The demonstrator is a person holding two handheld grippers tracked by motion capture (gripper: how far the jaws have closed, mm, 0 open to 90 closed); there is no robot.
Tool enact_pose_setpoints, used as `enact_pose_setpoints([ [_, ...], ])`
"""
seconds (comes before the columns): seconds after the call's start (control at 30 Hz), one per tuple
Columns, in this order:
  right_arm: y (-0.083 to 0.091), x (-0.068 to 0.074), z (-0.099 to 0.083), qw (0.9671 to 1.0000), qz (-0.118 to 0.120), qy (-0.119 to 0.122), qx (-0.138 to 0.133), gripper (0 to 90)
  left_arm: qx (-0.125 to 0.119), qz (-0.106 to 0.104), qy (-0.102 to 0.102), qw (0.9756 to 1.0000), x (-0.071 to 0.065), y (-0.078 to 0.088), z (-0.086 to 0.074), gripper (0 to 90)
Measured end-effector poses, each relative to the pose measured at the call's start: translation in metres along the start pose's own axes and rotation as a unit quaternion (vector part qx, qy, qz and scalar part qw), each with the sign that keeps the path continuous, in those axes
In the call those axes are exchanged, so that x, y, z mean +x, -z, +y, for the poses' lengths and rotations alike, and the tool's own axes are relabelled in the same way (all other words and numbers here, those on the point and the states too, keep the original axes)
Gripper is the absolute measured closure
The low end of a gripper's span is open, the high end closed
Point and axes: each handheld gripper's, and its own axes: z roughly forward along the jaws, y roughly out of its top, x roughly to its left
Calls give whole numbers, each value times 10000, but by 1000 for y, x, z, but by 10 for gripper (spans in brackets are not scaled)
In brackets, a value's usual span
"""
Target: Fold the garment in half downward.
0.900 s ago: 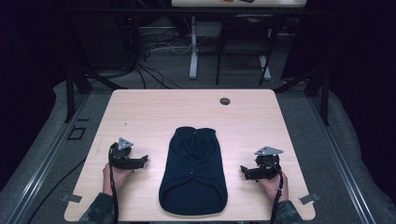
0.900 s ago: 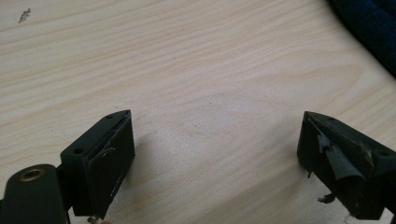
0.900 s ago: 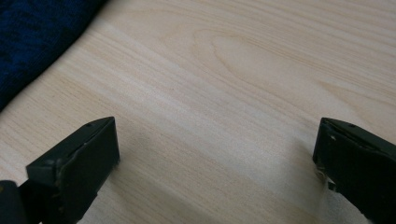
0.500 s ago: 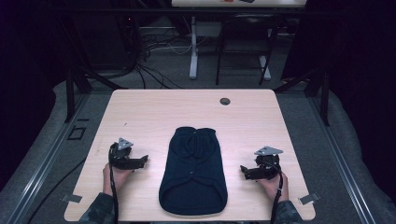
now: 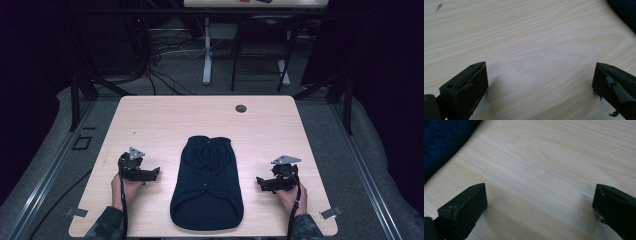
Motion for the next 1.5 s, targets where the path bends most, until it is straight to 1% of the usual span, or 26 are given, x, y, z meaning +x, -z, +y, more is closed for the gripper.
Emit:
enact_pose_setpoints([
  [0.03, 1, 1, 1, 10000, 44, 8, 8, 0, 0, 0, 0, 10000, 0, 0, 0, 10],
  [0.07, 1, 2, 2, 10000, 88, 13, 11, 0, 79, -170, 53, 9998, -1, 1, 3, 3],
  [0.17, 5, 4, 4, 10000, 55, 78, -18, 0, 9, -250, 127, 9996, -3, 3, 5, 2],
  [0.23, 7, 7, 6, 9999, 60, 126, -60, 0, 10, -275, 59, 9996, -4, 4, 6, 2],
  [0.3, 10, 11, 11, 9998, 143, 139, -85, 0, 19, -327, -3, 9995, -6, 4, 8, 2],
  [0.37, 11, 11, 13, 9997, 165, 182, -82, 0, 13, -338, 8, 9994, -8, 4, 9, 2],
  [0.4, 11, 14, 18, 9995, 256, 188, -81, 0, 0, -382, -42, 9993, -9, 4, 12, 2],
  [0.5, 9, 17, 23, 9992, 338, 217, -37, 1, -64, -406, -84, 9991, -11, 3, 15, 1],
  [0.53, 7, 19, 30, 9980, 562, 270, 112, 13, -91, -494, -45, 9987, -12, 3, 20, 1],
  [0.57, 7, 19, 30, 9980, 562, 270, 112, 13, -91, -494, -45, 9987, -12, 3, 20, 0],
  [0.63, 5, 21, 38, 9973, 655, 308, 125, 15, -227, -657, 53, 9976, -13, 5, 26, 1],
  [0.7, 5, 22, 40, 9972, 660, 312, 135, 15, -264, -672, 31, 9974, -14, 5, 28, 1],
  [0.77, 3, 24, 46, 9968, 698, 378, 125, 15, -262, -761, 3, 9968, -15, 3, 36, 0],
  [0.83, 2, 24, 49, 9964, 719, 412, 175, 15, -265, -775, 10, 9966, -15, 2, 38, 0],
  [0.87, -1, 25, 54, 9955, 831, 412, 215, 15, -225, -801, -28, 9965, -16, -1, 43, 0],
  [0.93, -2, 26, 56, 9950, 874, 423, 250, 15, -194, -840, -34, 9963, -17, -2, 45, 0],
  [1.0, -7, 29, 66, 9941, 936, 470, 276, 17, -137, -867, -129, 9961, -20, -6, 52, 0],
  [1.03, -9, 29, 69, 9934, 992, 495, 294, 17, -137, -867, -129, 9961, -20, -6, 52, 0],
  [1.07, -11, 30, 72, 9935, 1007, 453, 282, 17, -95, -859, -199, 9961, -22, -9, 57, 0],
  [1.17, -14, 30, 77, 9932, 1044, 420, 294, 23, -65, -918, -194, 9956, -25, -14, 62, 0],
  [1.23, -18, 30, 84, 9922, 1140, 408, 306, 35, -14, -917, -344, 9952, -30, -19, 71, 0],
  [1.33, -22, 31, 89, 9926, 1111, 402, 289, 47, -38, -923, -334, 9952, -32, -22, 76, 0],
  [1.37, -26, 32, 93, 9920, 1134, 412, 380, 45, -53, -942, -359, 9949, -33, -24, 79, 0],
  [1.4, -28, 32, 94, 9918, 1141, 435, 388, 46, -76, -923, -362, 9950, -34, -26, 81, 0],
  [1.47, -32, 33, 98, 9915, 1143, 464, 415, 46, 7, -1051, -345, 9939, -37, -33, 87, 0],
  [1.5, -33, 33, 100, 9914, 1141, 444, 456, 46, 7, -1051, -345, 9939, -37, -33, 87, 0],
])
